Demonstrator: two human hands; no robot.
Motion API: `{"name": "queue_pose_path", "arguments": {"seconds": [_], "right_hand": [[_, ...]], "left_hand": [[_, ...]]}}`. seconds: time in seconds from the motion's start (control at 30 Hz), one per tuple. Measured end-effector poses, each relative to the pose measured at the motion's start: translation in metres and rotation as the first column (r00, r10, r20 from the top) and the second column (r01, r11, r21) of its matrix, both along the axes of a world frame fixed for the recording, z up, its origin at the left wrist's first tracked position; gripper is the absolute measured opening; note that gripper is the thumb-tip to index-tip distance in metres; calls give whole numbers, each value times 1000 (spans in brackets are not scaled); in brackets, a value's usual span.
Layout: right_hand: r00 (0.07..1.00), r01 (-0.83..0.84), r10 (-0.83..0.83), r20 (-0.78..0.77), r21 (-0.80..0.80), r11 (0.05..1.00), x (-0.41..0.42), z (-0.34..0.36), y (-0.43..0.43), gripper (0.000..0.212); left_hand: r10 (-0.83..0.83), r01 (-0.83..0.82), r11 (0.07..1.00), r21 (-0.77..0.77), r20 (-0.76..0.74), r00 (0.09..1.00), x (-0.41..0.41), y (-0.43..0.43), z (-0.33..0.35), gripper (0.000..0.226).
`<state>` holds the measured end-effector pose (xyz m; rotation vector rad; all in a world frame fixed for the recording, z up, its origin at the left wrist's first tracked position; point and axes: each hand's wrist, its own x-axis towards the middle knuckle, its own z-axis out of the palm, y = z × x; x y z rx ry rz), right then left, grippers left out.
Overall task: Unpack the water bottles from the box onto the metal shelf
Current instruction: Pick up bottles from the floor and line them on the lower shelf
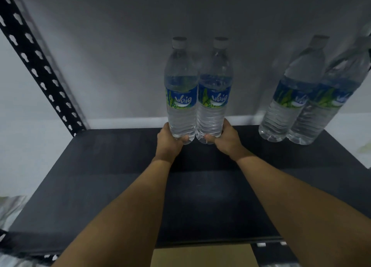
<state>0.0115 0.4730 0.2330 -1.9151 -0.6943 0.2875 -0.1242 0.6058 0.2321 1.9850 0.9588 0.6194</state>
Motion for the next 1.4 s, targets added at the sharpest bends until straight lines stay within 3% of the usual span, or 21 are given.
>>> {"name": "queue_pose_path", "arguments": {"seconds": [0.1, 0.2, 0.33, 0.53, 0.73, 1.03, 1.13, 1.23, 1.4], "right_hand": [[1000, -25, 25, 2, -48, 999, -7, 6, -8, 64], [999, 0, 7, 52, -133, 991, -20, 7, -25, 46], [990, 13, 39, 135, -364, 931, -46, -10, -62, 54], [950, -10, 158, 270, -478, 878, -104, -17, -110, 48], [932, -8, 180, 314, -479, 878, -156, -25, -141, 48], [910, -21, 168, 379, -362, 932, -230, -44, -158, 42], [896, -35, 168, 410, -312, 949, -253, -50, -156, 37], [909, -101, 198, 366, -267, 958, -279, -58, -151, 37], [911, -268, 355, 211, -351, 897, -321, -80, -131, 42]], "left_hand": [[-30, 29, 999, -21, -45, 999, 0, 0, 5, 64], [-49, 53, 998, 23, -147, 988, -4, -1, 4, 71], [-57, 70, 996, 48, -221, 974, -35, -35, -5, 59], [-158, 220, 959, 178, -307, 939, -102, -91, -27, 49], [-187, 275, 922, 272, -308, 933, -158, -134, -36, 48], [-146, 196, 943, 268, -194, 970, -238, -176, -47, 45], [-115, 150, 963, 226, -160, 980, -267, -181, -57, 39], [-28, 42, 995, 87, -161, 987, -304, -178, -75, 35], [101, -114, 993, -39, -247, 964, -374, -165, -108, 38]]}}
